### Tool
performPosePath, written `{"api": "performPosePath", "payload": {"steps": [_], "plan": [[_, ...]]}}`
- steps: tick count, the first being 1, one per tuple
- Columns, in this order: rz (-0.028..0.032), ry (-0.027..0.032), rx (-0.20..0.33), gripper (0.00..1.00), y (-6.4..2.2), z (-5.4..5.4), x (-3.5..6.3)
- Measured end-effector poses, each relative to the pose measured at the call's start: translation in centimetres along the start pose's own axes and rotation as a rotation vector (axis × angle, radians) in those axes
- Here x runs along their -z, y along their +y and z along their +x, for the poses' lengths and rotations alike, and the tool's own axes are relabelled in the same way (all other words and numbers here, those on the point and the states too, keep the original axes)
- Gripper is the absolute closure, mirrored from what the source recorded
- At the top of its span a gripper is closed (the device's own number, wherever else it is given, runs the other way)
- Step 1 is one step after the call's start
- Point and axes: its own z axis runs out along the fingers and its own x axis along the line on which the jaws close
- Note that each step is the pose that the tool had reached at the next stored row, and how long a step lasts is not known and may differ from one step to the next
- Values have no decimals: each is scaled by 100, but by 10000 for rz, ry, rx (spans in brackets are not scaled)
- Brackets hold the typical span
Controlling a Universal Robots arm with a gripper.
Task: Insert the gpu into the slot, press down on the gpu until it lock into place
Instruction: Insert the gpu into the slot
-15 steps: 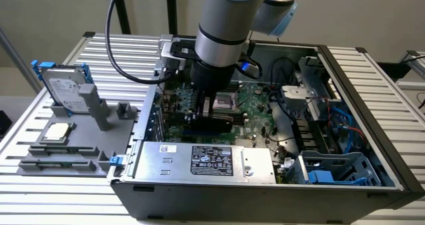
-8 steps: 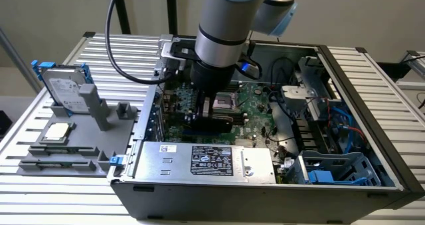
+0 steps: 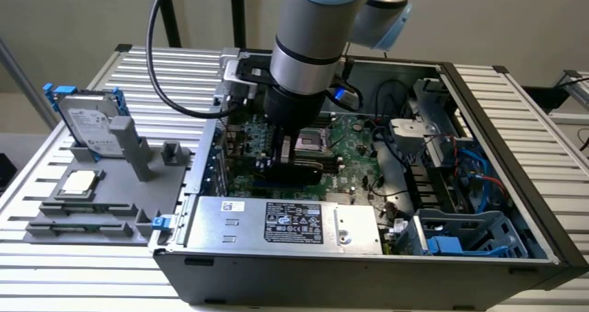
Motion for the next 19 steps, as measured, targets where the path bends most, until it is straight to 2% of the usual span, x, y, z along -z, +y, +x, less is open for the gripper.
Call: {"api": "performPosePath", "payload": {"steps": [19], "plan": [[-2,-9,2,74,-1,-9,-5]]}}
